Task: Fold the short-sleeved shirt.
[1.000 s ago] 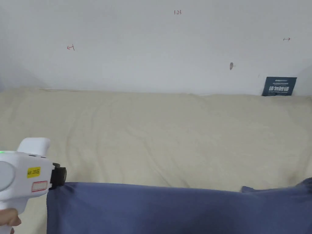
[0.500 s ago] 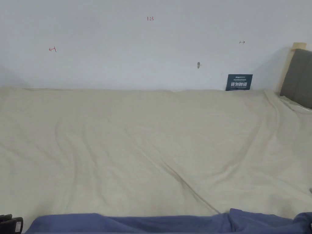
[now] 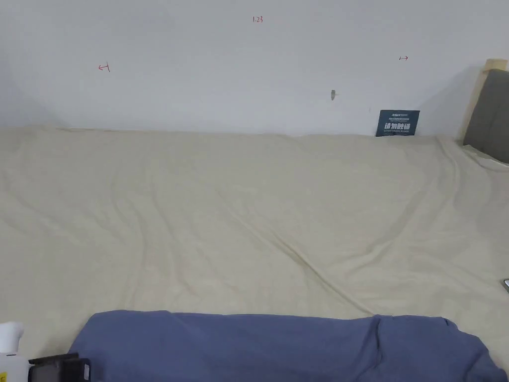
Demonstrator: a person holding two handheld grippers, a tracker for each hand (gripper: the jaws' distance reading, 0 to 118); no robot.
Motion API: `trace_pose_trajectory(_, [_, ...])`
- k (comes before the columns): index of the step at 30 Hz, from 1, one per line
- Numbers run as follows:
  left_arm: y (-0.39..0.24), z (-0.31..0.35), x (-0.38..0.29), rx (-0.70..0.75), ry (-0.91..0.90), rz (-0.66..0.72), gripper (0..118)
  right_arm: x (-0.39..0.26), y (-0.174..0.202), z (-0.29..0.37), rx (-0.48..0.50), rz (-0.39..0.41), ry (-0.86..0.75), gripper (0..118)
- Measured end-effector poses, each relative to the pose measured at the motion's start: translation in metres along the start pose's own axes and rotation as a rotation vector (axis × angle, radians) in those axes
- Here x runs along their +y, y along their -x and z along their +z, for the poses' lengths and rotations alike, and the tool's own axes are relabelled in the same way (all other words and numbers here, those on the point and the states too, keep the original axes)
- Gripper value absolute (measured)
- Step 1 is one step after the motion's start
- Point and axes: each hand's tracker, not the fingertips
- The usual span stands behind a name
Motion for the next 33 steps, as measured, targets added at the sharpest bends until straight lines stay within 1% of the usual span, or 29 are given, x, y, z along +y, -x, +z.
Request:
trace_pose_trajectory(2, [0.010, 0.003, 0.011, -0.052, -0.018, 0.063, 118, 0.001, 0.000, 0.010, -0.041, 0.038, -0.045, 85])
trace_pose_trajectory(3, [0.011, 0.007, 0.015, -0.047, -0.015, 0.070, 118, 0.002, 0.001, 0.014, -0.045, 0.052, -0.073, 85])
trace_pose_trajectory(5, [0.008, 0.024, 0.011, -0.036, -0.038, 0.058, 118, 0.007, 0.008, 0.024, -0.044, 0.053, -0.114, 85])
trace_pose_trajectory(6, [0.006, 0.028, 0.013, -0.042, -0.065, 0.019, 118, 0.012, 0.012, 0.029, -0.043, 0.048, -0.133, 85])
trace_pose_trajectory(8, [-0.005, 0.040, 0.013, -0.039, -0.067, -0.011, 118, 0.020, 0.021, 0.039, -0.005, 0.049, -0.209, 85])
trace_pose_trajectory(9, [-0.009, 0.044, 0.014, -0.045, -0.065, -0.023, 118, 0.027, 0.019, 0.039, 0.011, 0.050, -0.245, 85])
trace_pose_trajectory(10, [-0.013, 0.049, 0.012, -0.079, -0.072, -0.028, 116, 0.032, 0.024, 0.041, 0.052, 0.058, -0.264, 84])
trace_pose_trajectory(11, [-0.015, 0.052, 0.012, -0.111, -0.086, -0.030, 106, 0.036, 0.032, 0.042, 0.086, 0.062, -0.266, 83])
trace_pose_trajectory(12, [-0.019, 0.054, 0.012, -0.117, -0.090, -0.034, 106, 0.038, 0.041, 0.041, 0.119, 0.065, -0.262, 83])
trace_pose_trajectory(13, [-0.022, 0.057, 0.012, -0.122, -0.101, -0.035, 101, 0.039, 0.054, 0.040, 0.150, 0.074, -0.260, 81])
trace_pose_trajectory(14, [-0.024, 0.058, 0.010, -0.121, -0.116, -0.027, 91, 0.038, 0.068, 0.038, 0.175, 0.089, -0.267, 75])
trace_pose_trajectory(15, [-0.026, 0.059, 0.010, -0.119, -0.107, -0.025, 75, 0.035, 0.079, 0.035, 0.186, 0.107, -0.286, 57])
trace_pose_trajectory(16, [-0.028, 0.057, 0.011, -0.119, -0.078, -0.026, 59, 0.033, 0.093, 0.028, 0.175, 0.104, -0.283, 21])
trace_pose_trajectory(17, [-0.028, 0.056, 0.009, -0.129, -0.070, -0.039, 41, 0.024, 0.105, 0.020, 0.159, 0.118, -0.287, 0])
trace_pose_trajectory(18, [-0.027, 0.055, 0.005, -0.138, -0.072, -0.061, 26, 0.018, 0.114, 0.011, 0.196, 0.166, -0.255, 0])
trace_pose_trajectory(19, [-0.024, 0.054, 0.001, -0.140, -0.081, -0.051, 11, 0.012, 0.120, 0.004, 0.234, 0.202, -0.209, 0])
trace_pose_trajectory(20, [-0.019, 0.052, 0.002, -0.138, -0.082, -0.006, 3, 0.004, 0.130, -0.005, 0.232, 0.199, -0.212, 0])
trace_pose_trajectory(21, [-0.012, 0.050, 0.001, -0.145, -0.054, 0.025, 1, 0.012, 0.160, 0.002, 0.251, 0.205, -0.214, 0])
trace_pose_trajectory(22, [-0.003, 0.047, -0.002, -0.159, -0.036, 0.057, 0, 0.011, 0.172, -0.002, 0.295, 0.231, -0.187, 0])
trace_pose_trajectory(23, [0.004, 0.044, -0.005, -0.168, -0.016, 0.083, 0, 0.009, 0.182, -0.006, 0.317, 0.237, -0.178, 0])
trace_pose_trajectory(24, [0.014, 0.038, -0.005, -0.144, 0.003, 0.099, 0, 0.008, 0.192, -0.011, 0.326, 0.235, -0.173, 0])
trace_pose_trajectory(26, [0.028, 0.034, -0.010, -0.115, 0.008, 0.120, 0, 0.010, 0.211, -0.017, 0.349, 0.263, -0.145, 0])
trace_pose_trajectory(30, [0.056, 0.031, -0.013, -0.278, -0.047, 0.228, 0, 0.012, 0.245, -0.034, 0.389, 0.275, -0.113, 0])
trace_pose_trajectory(31, [0.060, 0.029, -0.010, -0.307, -0.034, 0.259, 5, 0.012, 0.254, -0.038, 0.389, 0.274, -0.108, 0])
trace_pose_trajectory(32, [0.064, 0.025, -0.007, -0.331, -0.019, 0.285, 31, 0.012, 0.263, -0.041, 0.395, 0.289, -0.092, 0])
trace_pose_trajectory(33, [0.066, 0.020, -0.006, -0.332, 0.006, 0.284, 67, 0.013, 0.266, -0.044, 0.389, 0.307, -0.080, 0])
